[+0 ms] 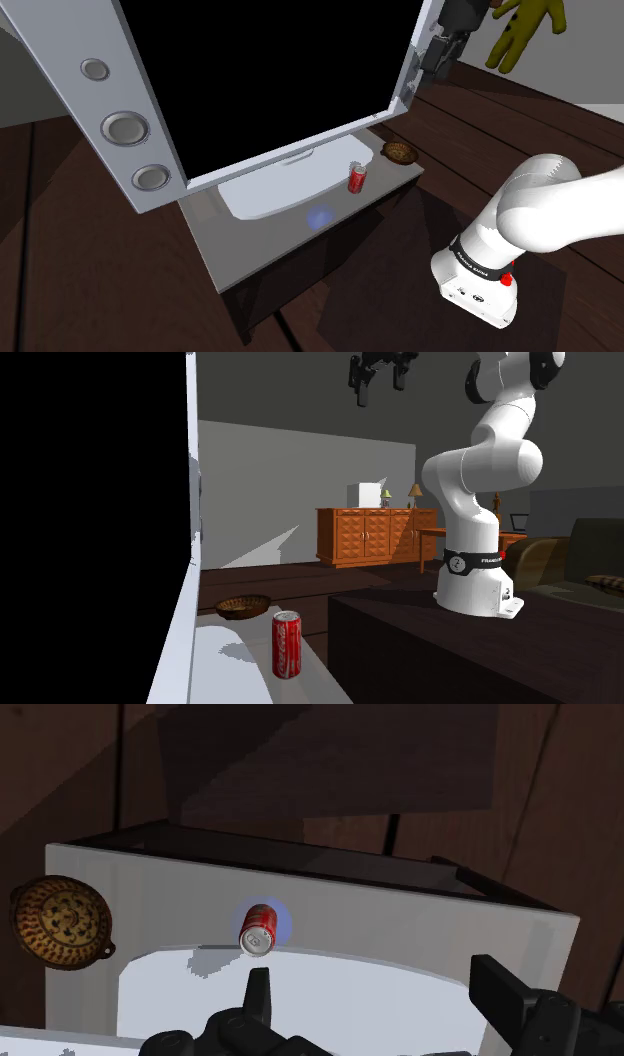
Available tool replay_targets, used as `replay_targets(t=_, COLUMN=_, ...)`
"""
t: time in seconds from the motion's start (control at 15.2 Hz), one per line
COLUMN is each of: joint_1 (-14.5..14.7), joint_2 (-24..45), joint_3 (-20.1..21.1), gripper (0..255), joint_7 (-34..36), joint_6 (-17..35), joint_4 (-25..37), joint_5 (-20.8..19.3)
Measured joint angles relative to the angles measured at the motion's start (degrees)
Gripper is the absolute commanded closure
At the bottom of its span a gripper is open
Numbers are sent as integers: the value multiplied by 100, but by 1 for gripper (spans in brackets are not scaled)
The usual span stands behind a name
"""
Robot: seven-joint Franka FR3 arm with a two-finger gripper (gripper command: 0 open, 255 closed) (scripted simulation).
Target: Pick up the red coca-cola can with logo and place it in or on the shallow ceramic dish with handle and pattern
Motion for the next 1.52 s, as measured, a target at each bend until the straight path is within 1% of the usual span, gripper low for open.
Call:
replay_targets(t=0.07, joint_1=0, joint_2=0, joint_3=0, gripper=0, joint_7=0, joint_6=0, joint_4=0, joint_5=0)
replay_targets(t=0.26, joint_1=-19, joint_2=90, joint_3=-83, gripper=0, joint_7=-67, joint_6=397, joint_4=-314, joint_5=-62)
replay_targets(t=0.66, joint_1=-68, joint_2=452, joint_3=-299, gripper=0, joint_7=-208, joint_6=1610, joint_4=-1170, joint_5=-216)
replay_targets(t=0.92, joint_1=-93, joint_2=928, joint_3=-443, gripper=0, joint_7=-295, joint_6=2444, joint_4=-1529, joint_5=-304)
replay_targets(t=1.12, joint_1=-117, joint_2=1364, joint_3=-573, gripper=0, joint_7=-375, joint_6=3163, joint_4=-1814, joint_5=-374)
replay_targets(t=1.52, joint_1=-124, joint_2=2586, joint_3=-848, gripper=0, joint_7=-596, joint_6=4514, joint_4=-1936, joint_5=-419)
